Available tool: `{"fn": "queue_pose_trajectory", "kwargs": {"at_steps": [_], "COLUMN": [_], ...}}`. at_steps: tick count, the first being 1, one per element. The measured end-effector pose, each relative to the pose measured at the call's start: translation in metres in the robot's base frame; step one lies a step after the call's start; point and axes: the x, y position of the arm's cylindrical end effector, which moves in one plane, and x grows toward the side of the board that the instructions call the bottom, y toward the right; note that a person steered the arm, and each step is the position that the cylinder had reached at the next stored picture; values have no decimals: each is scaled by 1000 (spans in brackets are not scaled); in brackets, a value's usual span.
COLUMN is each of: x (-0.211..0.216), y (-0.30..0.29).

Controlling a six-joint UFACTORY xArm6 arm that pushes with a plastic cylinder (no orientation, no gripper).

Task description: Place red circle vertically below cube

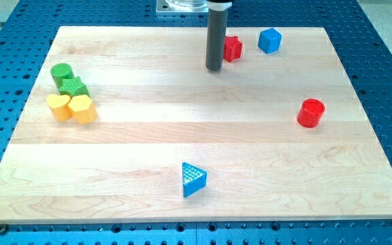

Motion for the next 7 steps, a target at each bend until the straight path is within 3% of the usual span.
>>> {"fn": "queue_pose_trajectory", "kwargs": {"at_steps": [2, 4, 7], "x": [-29, -4, 203], "y": [3, 48, 101]}}
